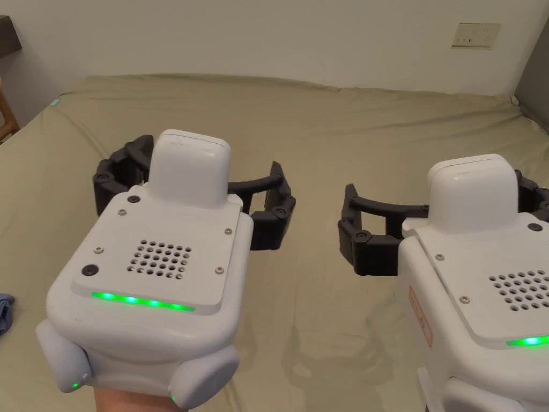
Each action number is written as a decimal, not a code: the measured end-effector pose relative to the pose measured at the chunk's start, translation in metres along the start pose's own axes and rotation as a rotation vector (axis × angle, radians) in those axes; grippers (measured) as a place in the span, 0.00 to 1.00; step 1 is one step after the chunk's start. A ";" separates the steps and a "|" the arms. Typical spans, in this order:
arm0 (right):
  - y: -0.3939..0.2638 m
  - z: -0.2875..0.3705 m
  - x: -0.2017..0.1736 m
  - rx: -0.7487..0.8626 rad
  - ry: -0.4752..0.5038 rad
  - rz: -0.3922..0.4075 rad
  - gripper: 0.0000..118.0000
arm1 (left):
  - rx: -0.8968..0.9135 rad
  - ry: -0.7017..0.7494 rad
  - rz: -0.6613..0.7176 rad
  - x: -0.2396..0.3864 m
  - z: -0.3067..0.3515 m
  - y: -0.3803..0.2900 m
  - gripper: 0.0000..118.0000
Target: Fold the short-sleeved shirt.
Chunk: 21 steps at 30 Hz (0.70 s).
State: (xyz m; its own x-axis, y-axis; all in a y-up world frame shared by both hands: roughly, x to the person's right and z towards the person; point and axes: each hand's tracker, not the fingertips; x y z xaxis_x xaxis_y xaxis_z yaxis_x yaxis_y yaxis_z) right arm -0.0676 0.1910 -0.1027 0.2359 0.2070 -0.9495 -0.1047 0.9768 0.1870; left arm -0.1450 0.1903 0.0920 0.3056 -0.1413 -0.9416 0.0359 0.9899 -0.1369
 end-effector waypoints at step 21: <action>0.035 -0.001 0.003 -0.167 -0.017 -0.203 1.00 | 0.026 0.021 0.016 -0.002 0.003 0.004 0.98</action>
State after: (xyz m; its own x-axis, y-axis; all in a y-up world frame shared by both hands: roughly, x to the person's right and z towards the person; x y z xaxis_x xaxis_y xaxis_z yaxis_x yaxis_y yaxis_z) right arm -0.0719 0.2255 -0.0989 0.2840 0.0100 -0.9588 -0.2112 0.9760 -0.0524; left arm -0.1422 0.1941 0.0947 0.2859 -0.1258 -0.9500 0.0563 0.9918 -0.1144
